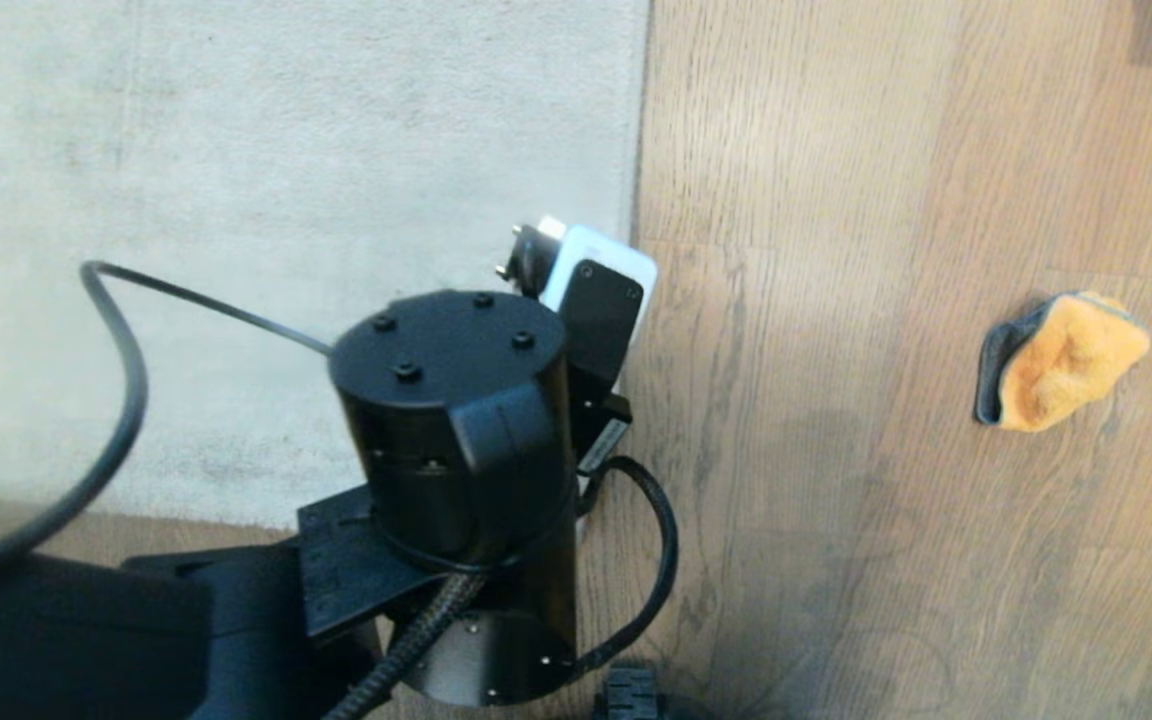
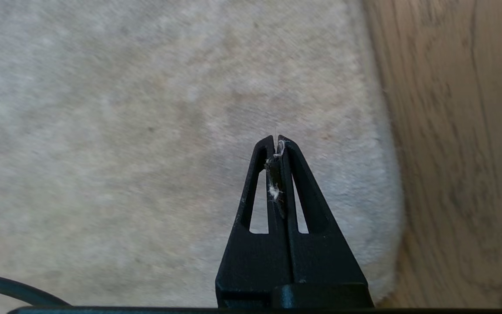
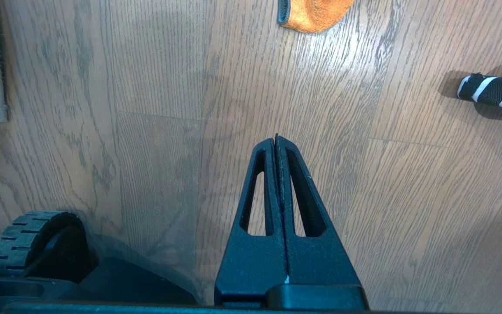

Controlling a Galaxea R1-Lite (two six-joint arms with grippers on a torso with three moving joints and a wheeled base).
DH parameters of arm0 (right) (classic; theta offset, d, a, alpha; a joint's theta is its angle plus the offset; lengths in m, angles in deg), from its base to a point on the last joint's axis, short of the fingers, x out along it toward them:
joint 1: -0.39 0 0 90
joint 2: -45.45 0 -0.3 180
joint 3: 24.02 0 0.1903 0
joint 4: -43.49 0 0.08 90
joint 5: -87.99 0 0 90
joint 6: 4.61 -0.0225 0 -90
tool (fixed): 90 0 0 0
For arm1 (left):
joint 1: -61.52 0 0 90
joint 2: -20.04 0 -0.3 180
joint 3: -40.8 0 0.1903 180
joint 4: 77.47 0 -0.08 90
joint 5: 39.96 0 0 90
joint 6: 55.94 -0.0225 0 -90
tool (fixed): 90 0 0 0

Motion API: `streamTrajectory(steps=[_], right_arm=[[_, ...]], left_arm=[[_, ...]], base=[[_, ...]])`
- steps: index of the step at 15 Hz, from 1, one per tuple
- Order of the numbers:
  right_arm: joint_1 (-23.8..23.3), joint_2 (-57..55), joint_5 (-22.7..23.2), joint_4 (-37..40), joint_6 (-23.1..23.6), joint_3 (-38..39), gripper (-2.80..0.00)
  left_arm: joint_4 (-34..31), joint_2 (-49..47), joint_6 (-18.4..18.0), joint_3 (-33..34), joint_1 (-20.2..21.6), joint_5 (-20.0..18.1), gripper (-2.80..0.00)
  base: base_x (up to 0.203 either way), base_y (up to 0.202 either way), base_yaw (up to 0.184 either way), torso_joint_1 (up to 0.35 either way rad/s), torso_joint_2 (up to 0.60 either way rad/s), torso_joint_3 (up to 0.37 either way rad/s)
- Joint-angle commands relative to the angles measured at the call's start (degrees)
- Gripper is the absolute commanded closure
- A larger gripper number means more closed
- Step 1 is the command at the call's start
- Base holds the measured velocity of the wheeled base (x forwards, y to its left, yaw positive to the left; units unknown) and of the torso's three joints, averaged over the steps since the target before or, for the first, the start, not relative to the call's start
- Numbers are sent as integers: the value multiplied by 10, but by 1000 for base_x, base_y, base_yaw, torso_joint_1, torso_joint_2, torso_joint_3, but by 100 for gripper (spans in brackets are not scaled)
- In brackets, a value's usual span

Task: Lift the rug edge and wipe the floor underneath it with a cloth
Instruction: Lay down the carpet

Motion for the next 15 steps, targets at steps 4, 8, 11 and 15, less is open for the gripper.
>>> streamTrajectory(steps=[4, 8, 11, 15], right_arm=[[0, -1, 0, -1, 0, 0, 0], [0, -1, 0, -1, 0, 0, 0], [0, -1, 0, -1, 0, 0, 0], [0, -1, 0, -1, 0, 0, 0]], left_arm=[[-30, -47, 60, 22, 6, -14, 0], [-228, -27, 161, 22, 15, -107, 0], [-396, 8, 270, 21, 16, -188, 0], [-506, 37, 302, 31, 37, -246, 0]], base=[[0, 0, 0, 0, 0, 0], [0, 0, 0, 0, 0, 0], [0, 0, 0, 0, 0, 0], [0, 0, 0, 0, 0, 0]])
